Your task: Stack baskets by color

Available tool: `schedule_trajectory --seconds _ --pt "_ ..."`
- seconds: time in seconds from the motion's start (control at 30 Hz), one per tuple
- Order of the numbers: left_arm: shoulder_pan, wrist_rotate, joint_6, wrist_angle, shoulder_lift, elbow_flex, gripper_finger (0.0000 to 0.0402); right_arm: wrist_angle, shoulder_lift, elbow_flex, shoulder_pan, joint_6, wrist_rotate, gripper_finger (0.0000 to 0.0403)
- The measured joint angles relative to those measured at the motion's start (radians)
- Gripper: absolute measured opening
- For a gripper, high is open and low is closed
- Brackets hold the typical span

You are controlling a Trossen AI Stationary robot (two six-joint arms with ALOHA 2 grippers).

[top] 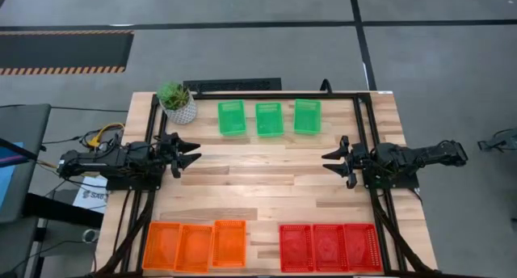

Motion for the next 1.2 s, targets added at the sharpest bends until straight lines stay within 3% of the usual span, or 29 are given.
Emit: schedule_trajectory --seconds 0.23,0.37,0.53,0.67,0.83,1.2 --pt "0.000 0.000 0.001 0.000 0.000 0.000 0.0224 0.000 0.000 0.000 0.000 0.000 0.000 0.0175" --pt "0.002 -0.021 0.102 -0.002 0.000 0.001 0.0224 0.000 0.000 0.000 0.000 0.000 0.000 0.0175" --pt "0.002 -0.022 0.107 -0.006 0.000 0.003 0.0224 0.005 0.000 0.000 -0.029 -0.018 0.068 0.0175" --pt "0.002 -0.023 -0.004 -0.003 0.000 0.003 0.0224 0.008 0.000 0.000 -0.047 0.030 0.064 0.0175" --pt "0.002 -0.037 -0.230 0.002 0.000 0.003 0.0224 0.066 -0.001 0.001 -0.043 0.326 0.062 0.0175" --pt "0.002 -0.348 -0.600 0.014 0.000 0.003 0.0224 0.057 -0.002 0.007 -0.052 0.701 0.062 0.0175"
